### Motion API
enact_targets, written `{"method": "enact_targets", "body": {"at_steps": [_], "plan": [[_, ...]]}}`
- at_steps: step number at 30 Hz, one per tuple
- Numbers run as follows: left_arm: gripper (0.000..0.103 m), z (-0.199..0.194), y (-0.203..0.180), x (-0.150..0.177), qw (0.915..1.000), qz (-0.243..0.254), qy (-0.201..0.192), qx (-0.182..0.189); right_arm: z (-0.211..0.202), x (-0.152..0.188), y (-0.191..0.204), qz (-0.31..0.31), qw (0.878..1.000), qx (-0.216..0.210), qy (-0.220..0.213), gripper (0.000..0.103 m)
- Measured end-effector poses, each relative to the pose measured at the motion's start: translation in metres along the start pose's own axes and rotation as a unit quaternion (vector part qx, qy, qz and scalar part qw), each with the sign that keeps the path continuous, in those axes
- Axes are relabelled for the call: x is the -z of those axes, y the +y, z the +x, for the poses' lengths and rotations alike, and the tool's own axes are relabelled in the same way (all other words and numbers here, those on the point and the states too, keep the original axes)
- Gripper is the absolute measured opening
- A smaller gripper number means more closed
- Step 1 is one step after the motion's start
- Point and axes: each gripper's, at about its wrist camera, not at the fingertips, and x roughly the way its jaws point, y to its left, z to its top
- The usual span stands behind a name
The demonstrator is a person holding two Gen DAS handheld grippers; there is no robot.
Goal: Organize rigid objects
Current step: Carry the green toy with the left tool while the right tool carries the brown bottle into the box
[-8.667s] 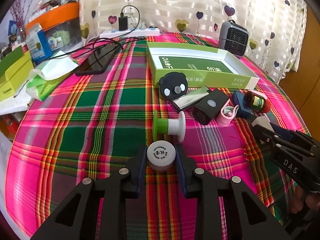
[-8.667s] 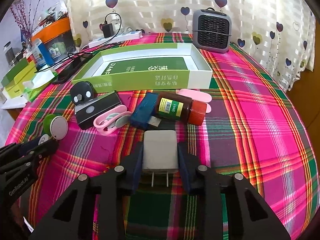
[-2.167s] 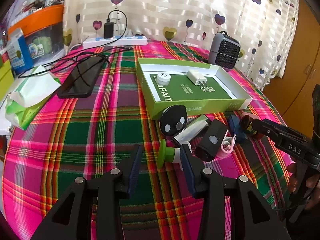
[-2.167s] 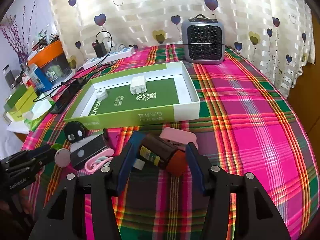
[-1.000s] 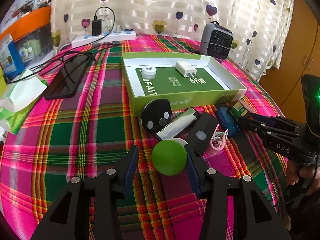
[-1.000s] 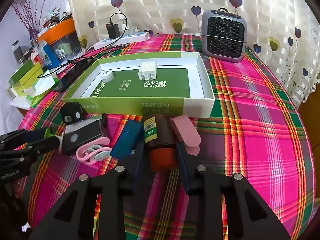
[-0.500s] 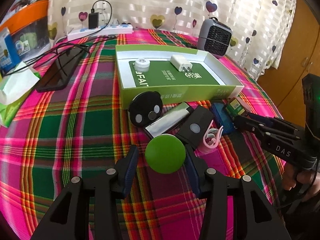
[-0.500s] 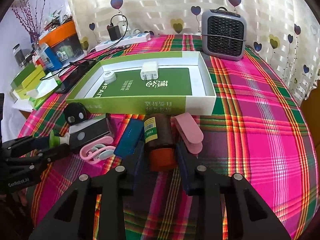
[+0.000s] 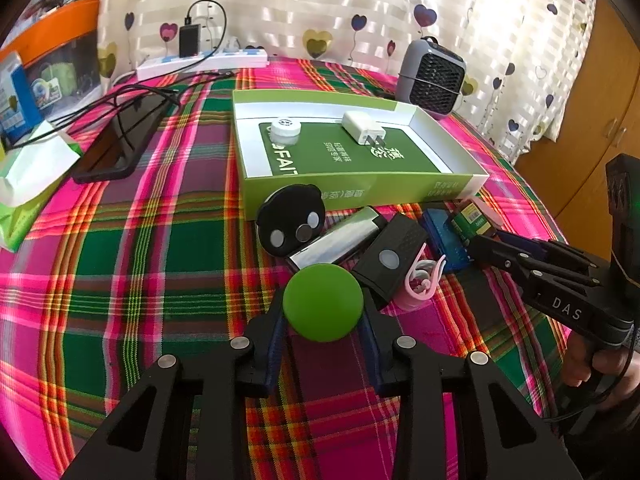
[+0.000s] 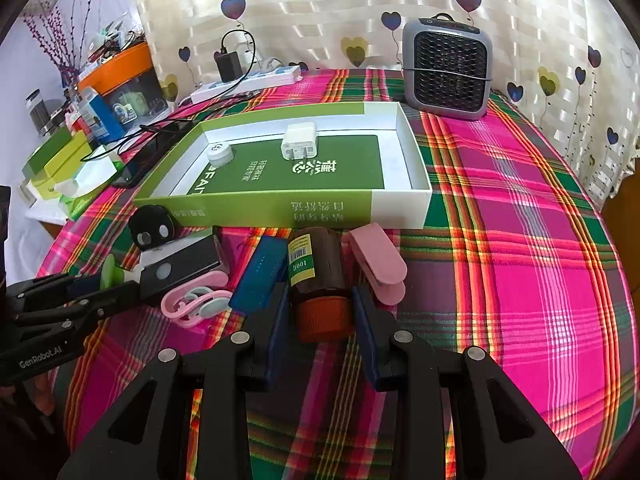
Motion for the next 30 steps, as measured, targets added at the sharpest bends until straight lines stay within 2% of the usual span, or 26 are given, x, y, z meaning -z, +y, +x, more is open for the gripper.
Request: {"method": "enact_targets", "body": {"at_steps": [16,30], "plan": [[0.032,-0.006,-0.002,0.000,0.9999,0.006,-0.004,-0.008,-0.004,0.001,0.000,0.000,1.000,-0.002,-0.004,0.033],[0.032,-0.026,-0.011,-0.010,0.9992,0.022,-0.029,-0.013,-0.018,-0.006,0.004,-0.002,1.000,-0.004,-0.021,0.033]]}}
